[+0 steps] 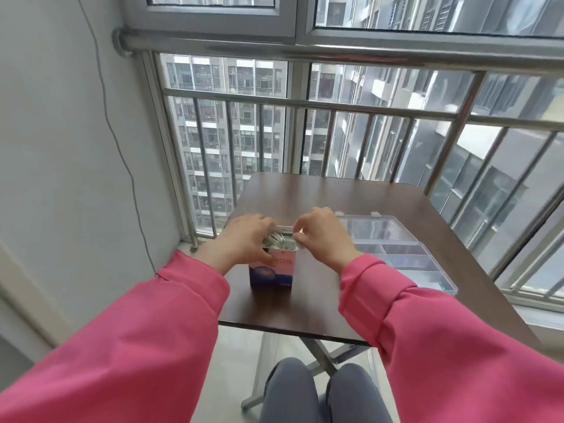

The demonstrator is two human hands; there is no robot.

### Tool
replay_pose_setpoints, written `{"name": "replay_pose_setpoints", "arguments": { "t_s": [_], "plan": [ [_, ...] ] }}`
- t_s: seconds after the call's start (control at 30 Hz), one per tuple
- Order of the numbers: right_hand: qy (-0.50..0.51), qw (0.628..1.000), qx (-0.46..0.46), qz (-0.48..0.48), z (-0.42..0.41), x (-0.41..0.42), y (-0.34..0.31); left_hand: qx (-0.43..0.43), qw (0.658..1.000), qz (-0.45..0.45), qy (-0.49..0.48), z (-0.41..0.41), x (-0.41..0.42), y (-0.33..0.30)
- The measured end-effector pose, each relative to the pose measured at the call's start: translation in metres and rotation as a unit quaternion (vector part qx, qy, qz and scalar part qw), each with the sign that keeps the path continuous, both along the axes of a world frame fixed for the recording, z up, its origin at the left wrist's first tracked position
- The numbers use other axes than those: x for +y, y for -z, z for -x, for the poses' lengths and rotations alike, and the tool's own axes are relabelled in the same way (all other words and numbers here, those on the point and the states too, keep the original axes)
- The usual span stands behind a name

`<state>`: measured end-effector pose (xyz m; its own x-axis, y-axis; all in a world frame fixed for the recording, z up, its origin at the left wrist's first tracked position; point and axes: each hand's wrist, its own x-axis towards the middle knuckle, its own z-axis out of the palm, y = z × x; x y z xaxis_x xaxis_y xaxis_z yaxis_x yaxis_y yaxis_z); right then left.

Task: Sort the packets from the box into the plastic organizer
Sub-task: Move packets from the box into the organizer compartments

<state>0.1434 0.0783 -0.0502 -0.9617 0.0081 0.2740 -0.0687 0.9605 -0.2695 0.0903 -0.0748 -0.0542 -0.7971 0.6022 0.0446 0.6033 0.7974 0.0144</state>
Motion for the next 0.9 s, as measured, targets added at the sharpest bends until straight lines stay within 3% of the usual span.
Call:
{"name": "replay_pose_setpoints", "arguments": {
  "t_s": [0.13, 0.23, 0.6, 0.67, 0.8, 0.9],
  "plan": [
    [0.047, 0.996, 0.014, -0.071, 0.002, -0.01, 0.0, 0.084, 0.996, -0.001, 0.021, -0.006, -0.003, 0.008],
    [0.07, 0.99, 0.008, -0.118, 0.005, -0.021, 0.005, 0.089, 0.996, -0.019, 0.009, -0.008, -0.006, 0.011],
    [0.091, 0.987, -0.028, -0.127, 0.011, -0.034, 0.009, 0.093, 0.996, 0.008, 0.012, -0.005, -0.004, 0.015],
    [0.08, 0.992, -0.037, -0.094, 0.01, -0.033, 0.007, 0.081, 0.997, 0.013, 0.012, -0.004, -0.004, 0.014],
    [0.068, 0.995, -0.011, 0.075, 0.008, -0.026, -0.004, 0.024, 0.999, 0.034, 0.004, 0.003, -0.01, 0.006],
    [0.071, 0.989, 0.039, 0.121, 0.006, -0.02, -0.021, -0.004, 0.999, 0.053, -0.005, 0.01, -0.011, 0.001]
  ]
}}
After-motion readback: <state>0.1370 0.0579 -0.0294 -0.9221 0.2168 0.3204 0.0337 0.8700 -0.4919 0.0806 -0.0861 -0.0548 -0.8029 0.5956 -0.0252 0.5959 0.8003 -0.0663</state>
